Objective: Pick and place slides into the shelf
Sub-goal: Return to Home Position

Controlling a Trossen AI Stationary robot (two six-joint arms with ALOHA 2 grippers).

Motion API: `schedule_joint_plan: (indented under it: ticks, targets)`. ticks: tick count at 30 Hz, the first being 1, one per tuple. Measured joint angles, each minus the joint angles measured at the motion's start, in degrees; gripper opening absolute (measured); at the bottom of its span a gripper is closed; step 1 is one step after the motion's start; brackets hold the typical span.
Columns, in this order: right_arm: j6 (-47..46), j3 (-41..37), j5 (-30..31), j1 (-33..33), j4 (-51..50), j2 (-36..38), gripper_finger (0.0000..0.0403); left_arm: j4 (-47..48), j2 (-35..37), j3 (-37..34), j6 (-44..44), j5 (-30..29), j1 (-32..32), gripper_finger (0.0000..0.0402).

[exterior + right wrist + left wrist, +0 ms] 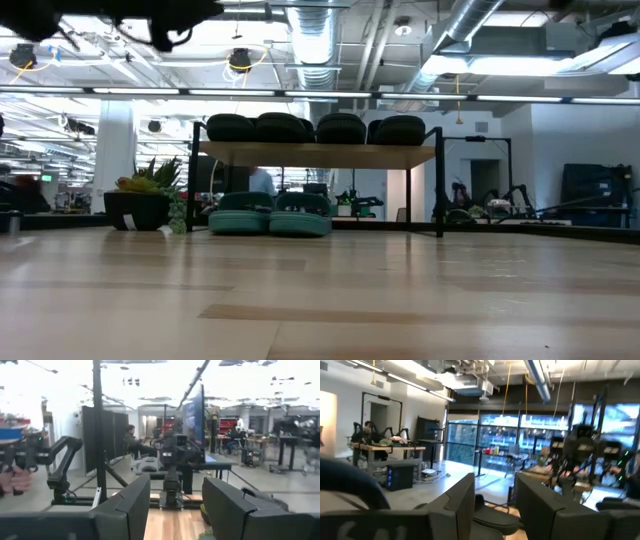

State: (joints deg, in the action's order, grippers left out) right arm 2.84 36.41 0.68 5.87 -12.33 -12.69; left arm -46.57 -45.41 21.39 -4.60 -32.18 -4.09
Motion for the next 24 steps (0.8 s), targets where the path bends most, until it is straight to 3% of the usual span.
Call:
schedule_joint_plan:
  ticks: [5, 14, 20, 24]
  targets:
    - [-3.05, -5.77, 2.65, 0.0, 1.71, 6.09, 0.0166, -7.55, 3.0, -6.94, 0.66, -1.94, -1.77, 0.0125]
    - [-5.2, -10.77, 5.84, 0.0, 2.28, 12.6, 0.0169, -11.69, 6.65, -12.87, 0.33, -9.74, -4.74, 0.0125]
    - [-5.91, -11.07, 6.06, 0.0, 2.11, 12.51, 0.0166, -23.61, 12.38, -19.07, -7.59, -10.64, -7.46, 0.0125]
    - [-5.89, -11.07, 6.08, 0.0, 2.69, 12.53, 0.0169, -25.18, 17.84, -20.79, -12.42, -12.69, -9.77, 0.0125]
